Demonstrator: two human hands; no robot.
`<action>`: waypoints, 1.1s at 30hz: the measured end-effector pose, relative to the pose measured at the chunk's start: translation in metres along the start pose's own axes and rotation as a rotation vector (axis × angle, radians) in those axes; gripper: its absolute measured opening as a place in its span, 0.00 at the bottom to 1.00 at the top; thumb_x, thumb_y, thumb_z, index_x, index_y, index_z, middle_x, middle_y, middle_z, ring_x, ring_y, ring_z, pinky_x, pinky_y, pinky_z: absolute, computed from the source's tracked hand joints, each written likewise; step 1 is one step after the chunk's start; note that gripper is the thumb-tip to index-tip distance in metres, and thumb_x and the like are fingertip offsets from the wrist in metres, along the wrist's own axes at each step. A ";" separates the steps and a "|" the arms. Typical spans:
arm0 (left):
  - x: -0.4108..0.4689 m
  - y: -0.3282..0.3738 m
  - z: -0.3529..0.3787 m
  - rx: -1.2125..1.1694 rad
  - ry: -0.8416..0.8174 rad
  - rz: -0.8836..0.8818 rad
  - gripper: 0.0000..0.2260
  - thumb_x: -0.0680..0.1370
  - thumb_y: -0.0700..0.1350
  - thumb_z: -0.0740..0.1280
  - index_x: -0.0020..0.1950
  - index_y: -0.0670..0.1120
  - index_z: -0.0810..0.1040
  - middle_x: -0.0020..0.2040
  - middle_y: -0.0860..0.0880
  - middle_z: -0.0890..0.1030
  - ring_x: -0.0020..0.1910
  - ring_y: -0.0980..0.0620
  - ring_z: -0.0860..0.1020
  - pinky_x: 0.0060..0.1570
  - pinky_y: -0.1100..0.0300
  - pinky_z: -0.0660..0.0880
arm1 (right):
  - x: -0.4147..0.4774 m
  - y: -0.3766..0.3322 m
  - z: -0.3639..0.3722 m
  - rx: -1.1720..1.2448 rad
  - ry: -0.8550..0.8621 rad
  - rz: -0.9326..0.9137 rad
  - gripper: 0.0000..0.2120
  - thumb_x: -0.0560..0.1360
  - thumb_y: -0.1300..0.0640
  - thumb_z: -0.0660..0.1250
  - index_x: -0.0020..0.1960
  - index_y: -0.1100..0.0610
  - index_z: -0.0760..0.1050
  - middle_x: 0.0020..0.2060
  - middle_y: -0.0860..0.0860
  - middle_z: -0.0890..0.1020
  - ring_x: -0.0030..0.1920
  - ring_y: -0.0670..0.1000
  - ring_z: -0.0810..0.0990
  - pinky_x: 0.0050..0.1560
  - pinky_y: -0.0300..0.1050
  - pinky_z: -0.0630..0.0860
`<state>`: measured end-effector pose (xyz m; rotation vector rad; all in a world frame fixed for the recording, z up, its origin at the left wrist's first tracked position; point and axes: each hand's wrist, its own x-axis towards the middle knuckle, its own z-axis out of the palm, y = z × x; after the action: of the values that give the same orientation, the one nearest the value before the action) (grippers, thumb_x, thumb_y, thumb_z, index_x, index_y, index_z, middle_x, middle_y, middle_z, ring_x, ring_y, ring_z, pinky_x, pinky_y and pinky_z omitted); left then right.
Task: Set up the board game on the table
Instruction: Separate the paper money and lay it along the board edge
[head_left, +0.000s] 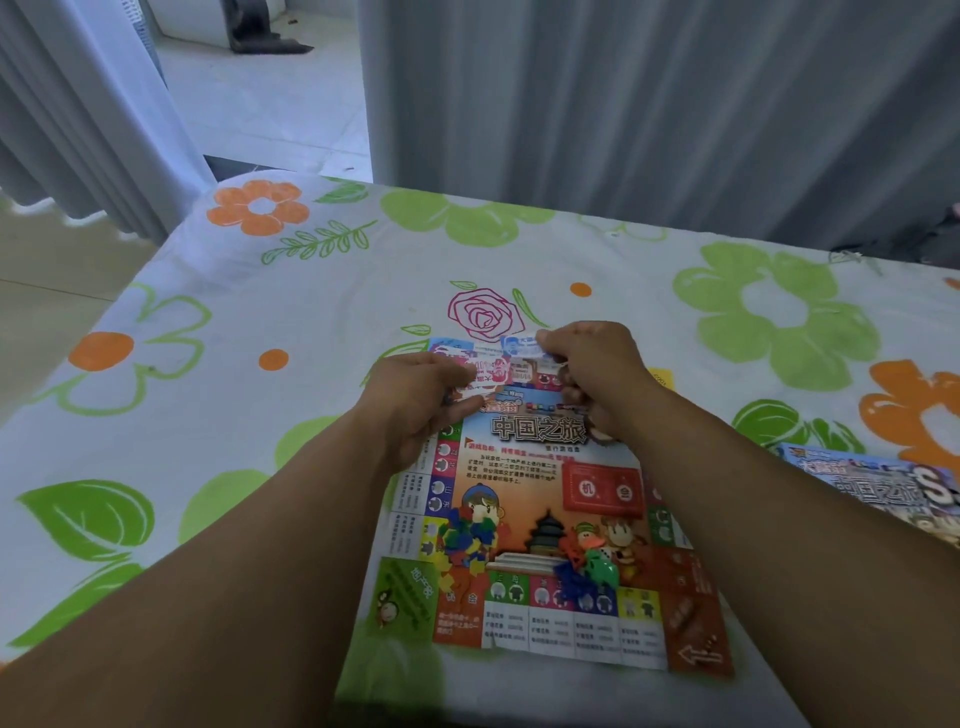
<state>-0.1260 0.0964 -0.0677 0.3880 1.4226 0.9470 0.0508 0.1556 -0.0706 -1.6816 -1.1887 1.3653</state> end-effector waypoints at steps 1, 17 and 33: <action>0.000 -0.001 0.004 -0.003 -0.002 -0.001 0.06 0.78 0.38 0.71 0.54 0.39 0.81 0.53 0.38 0.84 0.43 0.40 0.86 0.44 0.52 0.85 | 0.001 0.002 -0.007 0.012 0.022 0.015 0.12 0.77 0.57 0.72 0.38 0.59 0.73 0.32 0.55 0.74 0.22 0.47 0.67 0.23 0.39 0.63; 0.006 -0.008 0.024 0.054 -0.014 -0.020 0.04 0.77 0.36 0.72 0.51 0.38 0.81 0.53 0.38 0.84 0.45 0.40 0.86 0.40 0.54 0.84 | 0.012 0.025 -0.041 -0.282 0.132 -0.003 0.13 0.74 0.55 0.75 0.37 0.60 0.75 0.40 0.61 0.84 0.39 0.59 0.84 0.42 0.52 0.82; -0.003 -0.005 0.034 0.035 -0.074 0.008 0.09 0.78 0.40 0.72 0.55 0.36 0.81 0.52 0.36 0.84 0.44 0.39 0.86 0.36 0.58 0.84 | -0.014 0.007 -0.026 -0.224 -0.227 -0.159 0.11 0.76 0.55 0.74 0.44 0.63 0.79 0.33 0.53 0.81 0.26 0.49 0.71 0.24 0.39 0.69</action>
<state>-0.0916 0.1013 -0.0640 0.4513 1.3721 0.9064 0.0766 0.1410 -0.0650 -1.5700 -1.6212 1.3925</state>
